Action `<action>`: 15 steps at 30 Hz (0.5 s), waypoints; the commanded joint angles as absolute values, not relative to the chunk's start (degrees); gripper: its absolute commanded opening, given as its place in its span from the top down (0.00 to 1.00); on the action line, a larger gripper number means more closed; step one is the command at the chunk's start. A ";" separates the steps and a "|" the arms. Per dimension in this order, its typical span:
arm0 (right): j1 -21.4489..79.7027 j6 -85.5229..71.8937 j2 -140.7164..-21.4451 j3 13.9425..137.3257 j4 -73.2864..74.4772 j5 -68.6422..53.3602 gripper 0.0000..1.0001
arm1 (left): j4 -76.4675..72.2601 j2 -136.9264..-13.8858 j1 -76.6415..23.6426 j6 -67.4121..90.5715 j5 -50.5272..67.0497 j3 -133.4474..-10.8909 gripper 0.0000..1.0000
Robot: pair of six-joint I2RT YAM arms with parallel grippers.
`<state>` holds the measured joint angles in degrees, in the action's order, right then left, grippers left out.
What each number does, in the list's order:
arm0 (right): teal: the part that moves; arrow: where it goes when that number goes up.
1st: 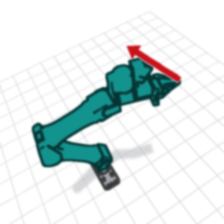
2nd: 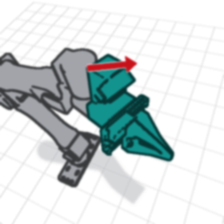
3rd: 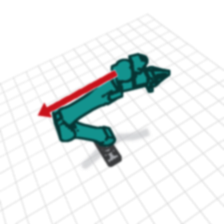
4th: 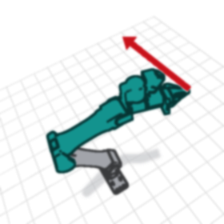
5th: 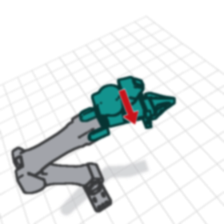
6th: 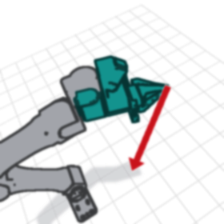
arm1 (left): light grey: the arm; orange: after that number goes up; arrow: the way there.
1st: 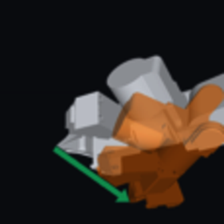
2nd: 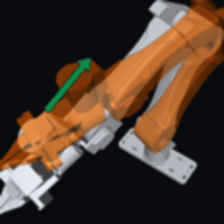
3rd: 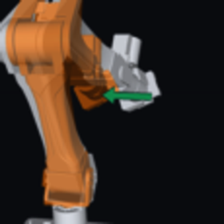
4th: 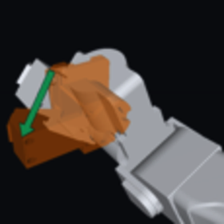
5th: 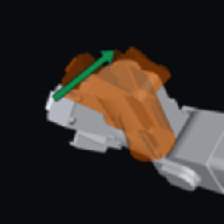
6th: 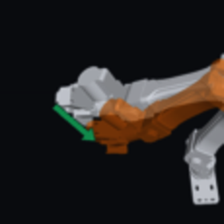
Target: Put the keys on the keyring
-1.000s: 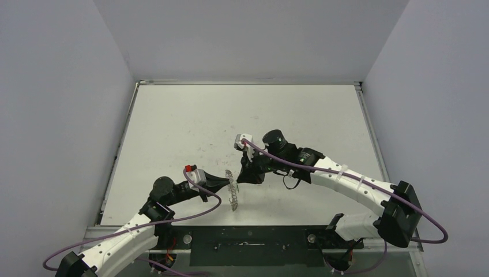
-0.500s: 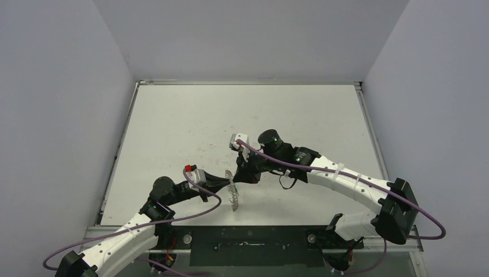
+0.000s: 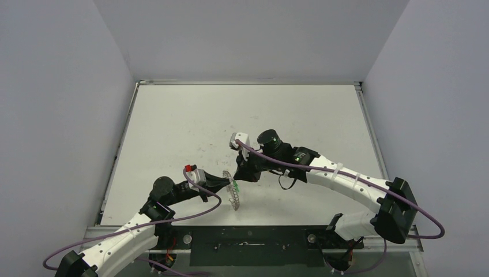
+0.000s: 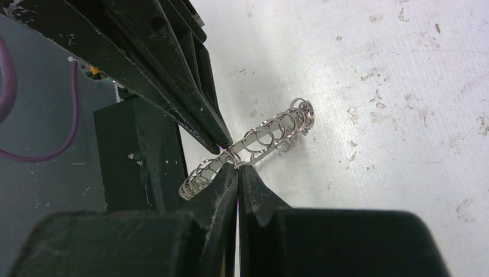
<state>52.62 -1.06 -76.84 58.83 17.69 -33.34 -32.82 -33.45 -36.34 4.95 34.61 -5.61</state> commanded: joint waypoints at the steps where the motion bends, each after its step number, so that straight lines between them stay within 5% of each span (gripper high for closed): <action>1: 53.09 -0.44 -78.09 61.29 16.52 -31.13 1.00 | -37.27 -32.90 -36.74 5.54 35.42 -8.71 1.00; 15: 53.17 0.76 -77.81 60.76 16.98 -30.72 1.00 | -37.64 -32.91 -36.83 5.71 34.80 -8.27 1.00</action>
